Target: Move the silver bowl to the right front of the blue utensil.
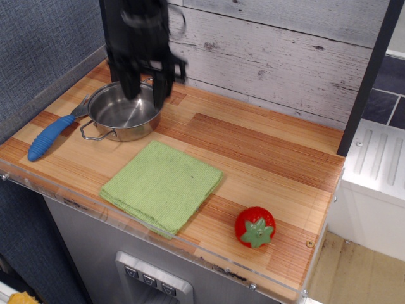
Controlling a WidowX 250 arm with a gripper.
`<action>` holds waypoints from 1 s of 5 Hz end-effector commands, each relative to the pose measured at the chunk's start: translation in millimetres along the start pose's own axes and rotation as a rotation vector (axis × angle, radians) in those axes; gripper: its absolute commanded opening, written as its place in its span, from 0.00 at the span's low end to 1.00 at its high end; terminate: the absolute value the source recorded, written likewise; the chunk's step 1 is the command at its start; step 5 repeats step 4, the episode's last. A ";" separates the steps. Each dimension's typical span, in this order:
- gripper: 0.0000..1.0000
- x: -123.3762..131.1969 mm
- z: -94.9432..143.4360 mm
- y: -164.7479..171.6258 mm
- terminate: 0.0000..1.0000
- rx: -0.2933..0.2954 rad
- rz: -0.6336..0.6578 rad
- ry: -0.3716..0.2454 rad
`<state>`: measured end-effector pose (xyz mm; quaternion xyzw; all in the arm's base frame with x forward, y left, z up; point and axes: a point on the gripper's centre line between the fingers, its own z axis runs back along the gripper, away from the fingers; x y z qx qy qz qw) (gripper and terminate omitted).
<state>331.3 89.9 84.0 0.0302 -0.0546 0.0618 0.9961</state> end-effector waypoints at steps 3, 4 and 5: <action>1.00 -35.6 25.8 -30.3 0.00 -0.041 -0.003 -0.018; 1.00 -35.6 25.8 -30.3 1.00 -0.041 -0.003 -0.018; 1.00 -35.6 25.8 -30.3 1.00 -0.041 -0.003 -0.018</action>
